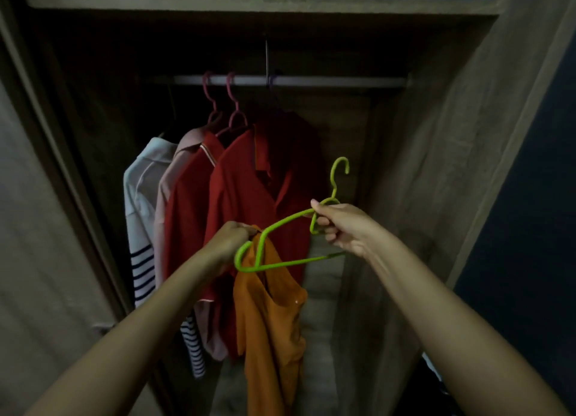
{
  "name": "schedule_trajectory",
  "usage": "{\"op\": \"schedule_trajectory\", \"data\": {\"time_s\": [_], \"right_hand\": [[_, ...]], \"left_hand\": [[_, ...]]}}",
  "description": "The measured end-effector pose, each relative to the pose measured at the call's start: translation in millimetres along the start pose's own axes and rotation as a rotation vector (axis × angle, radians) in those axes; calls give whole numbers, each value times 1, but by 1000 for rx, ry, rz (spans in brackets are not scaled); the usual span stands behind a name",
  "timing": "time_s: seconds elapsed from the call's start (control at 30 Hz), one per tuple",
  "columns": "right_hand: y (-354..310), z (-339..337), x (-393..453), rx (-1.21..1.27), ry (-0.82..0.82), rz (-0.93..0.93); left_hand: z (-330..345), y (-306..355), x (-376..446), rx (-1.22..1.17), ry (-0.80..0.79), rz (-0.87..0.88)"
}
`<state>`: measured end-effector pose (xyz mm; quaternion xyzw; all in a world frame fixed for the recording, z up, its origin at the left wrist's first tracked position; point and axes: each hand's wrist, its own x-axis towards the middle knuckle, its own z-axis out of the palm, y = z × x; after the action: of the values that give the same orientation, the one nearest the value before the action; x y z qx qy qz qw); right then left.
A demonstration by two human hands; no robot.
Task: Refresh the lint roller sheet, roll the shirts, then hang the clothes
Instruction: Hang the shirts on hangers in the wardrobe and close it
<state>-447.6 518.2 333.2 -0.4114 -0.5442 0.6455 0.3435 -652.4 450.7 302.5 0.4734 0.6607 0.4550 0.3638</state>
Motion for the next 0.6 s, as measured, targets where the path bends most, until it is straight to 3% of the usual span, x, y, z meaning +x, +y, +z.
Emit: {"op": "schedule_trajectory", "data": {"time_s": [0.37, 0.6], "right_hand": [[-8, 25, -25, 838, 66, 81], [-10, 48, -37, 1130, 82, 66]], "left_hand": [[-19, -9, -10, -39, -93, -57], [-20, -10, -9, -4, -57, -48]]}}
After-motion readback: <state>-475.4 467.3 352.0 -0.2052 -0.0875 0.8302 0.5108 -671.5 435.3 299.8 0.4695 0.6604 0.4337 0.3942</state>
